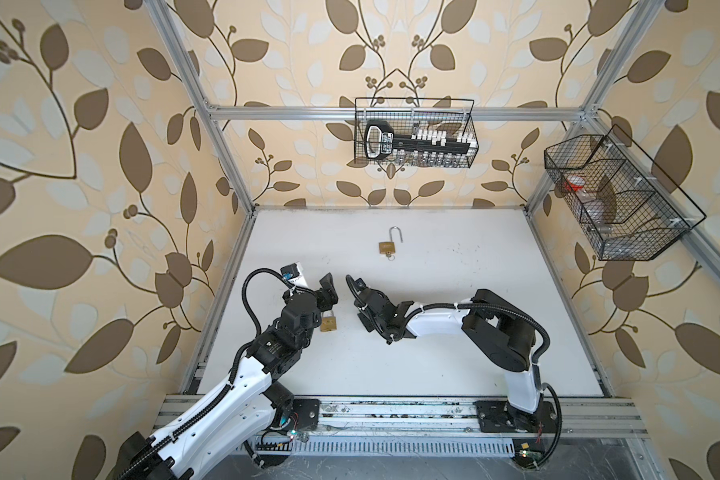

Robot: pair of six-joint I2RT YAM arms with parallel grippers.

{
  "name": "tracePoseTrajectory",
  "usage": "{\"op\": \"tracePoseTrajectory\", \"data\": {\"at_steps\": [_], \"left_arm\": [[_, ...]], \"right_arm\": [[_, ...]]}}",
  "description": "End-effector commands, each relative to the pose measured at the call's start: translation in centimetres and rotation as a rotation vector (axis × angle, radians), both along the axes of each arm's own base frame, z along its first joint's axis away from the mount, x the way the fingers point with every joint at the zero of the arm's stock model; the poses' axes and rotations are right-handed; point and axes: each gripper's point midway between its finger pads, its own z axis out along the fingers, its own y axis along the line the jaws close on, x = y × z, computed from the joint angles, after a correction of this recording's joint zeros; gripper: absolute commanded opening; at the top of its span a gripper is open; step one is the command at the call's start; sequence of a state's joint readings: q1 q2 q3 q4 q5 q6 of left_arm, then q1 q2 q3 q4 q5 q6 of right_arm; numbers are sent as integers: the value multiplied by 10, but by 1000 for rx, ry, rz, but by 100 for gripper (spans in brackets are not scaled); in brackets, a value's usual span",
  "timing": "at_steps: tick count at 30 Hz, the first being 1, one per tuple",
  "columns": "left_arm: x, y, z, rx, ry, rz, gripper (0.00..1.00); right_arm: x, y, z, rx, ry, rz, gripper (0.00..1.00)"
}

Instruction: Unlock with the key

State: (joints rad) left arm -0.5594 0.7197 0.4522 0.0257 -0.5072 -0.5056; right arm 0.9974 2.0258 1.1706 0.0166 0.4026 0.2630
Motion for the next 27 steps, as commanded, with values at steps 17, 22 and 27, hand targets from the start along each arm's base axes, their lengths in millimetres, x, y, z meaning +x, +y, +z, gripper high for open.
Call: {"op": "tracePoseTrajectory", "data": {"at_steps": [17,22,27], "left_arm": [[3,1,-2,-6,-1,17,84],[5,0,-4,-4,4,14,84],[5,-1,-5,-3,6,13,84]], "right_arm": [[-15,-13,-14,-30,66,-23,19],[-14,-16,-13,-9,76,-20,13],[-13,-18,-12,11,86,-22,9]]}}
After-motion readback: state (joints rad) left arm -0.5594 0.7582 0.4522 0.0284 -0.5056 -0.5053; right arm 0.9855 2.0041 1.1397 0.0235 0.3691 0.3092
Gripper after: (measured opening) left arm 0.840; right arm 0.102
